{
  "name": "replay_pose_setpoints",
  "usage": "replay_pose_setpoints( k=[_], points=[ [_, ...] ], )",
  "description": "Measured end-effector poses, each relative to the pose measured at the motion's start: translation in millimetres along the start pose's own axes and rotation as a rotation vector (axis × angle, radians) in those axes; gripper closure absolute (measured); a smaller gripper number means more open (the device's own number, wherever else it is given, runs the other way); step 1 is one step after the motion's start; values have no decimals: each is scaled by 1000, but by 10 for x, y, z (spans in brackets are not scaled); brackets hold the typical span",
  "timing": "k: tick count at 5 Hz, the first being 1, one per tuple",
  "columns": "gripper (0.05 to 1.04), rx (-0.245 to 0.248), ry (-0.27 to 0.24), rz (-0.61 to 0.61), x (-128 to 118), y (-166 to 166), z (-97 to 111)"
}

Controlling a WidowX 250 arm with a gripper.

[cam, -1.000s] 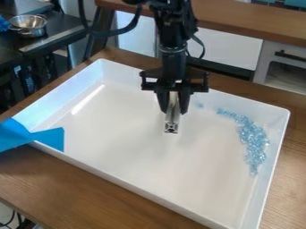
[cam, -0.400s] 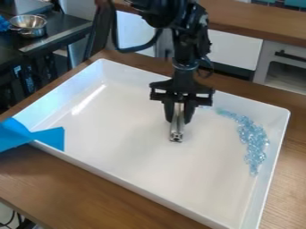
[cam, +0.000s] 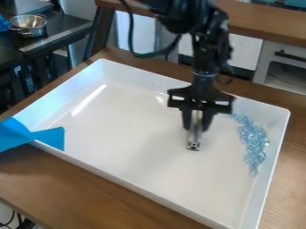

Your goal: Sweep into pile

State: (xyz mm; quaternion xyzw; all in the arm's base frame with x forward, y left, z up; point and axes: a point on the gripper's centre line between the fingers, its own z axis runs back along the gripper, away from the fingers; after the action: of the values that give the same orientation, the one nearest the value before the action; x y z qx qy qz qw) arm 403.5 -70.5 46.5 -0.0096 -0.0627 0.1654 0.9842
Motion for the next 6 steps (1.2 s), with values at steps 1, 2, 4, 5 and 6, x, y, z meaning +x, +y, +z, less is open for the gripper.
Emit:
replay_pose_setpoints(
  k=[1, 2, 4, 5, 6],
  points=[
    [716, -6, 4, -27, -85, -123, -13],
    [717, -21, 5, -48, -170, -306, 14],
    [717, -60, 36, -79, -253, -610, 75],
    [717, -72, 66, -78, -275, -569, 93],
    [716, -101, 80, -31, -196, -223, 430]
  ],
)
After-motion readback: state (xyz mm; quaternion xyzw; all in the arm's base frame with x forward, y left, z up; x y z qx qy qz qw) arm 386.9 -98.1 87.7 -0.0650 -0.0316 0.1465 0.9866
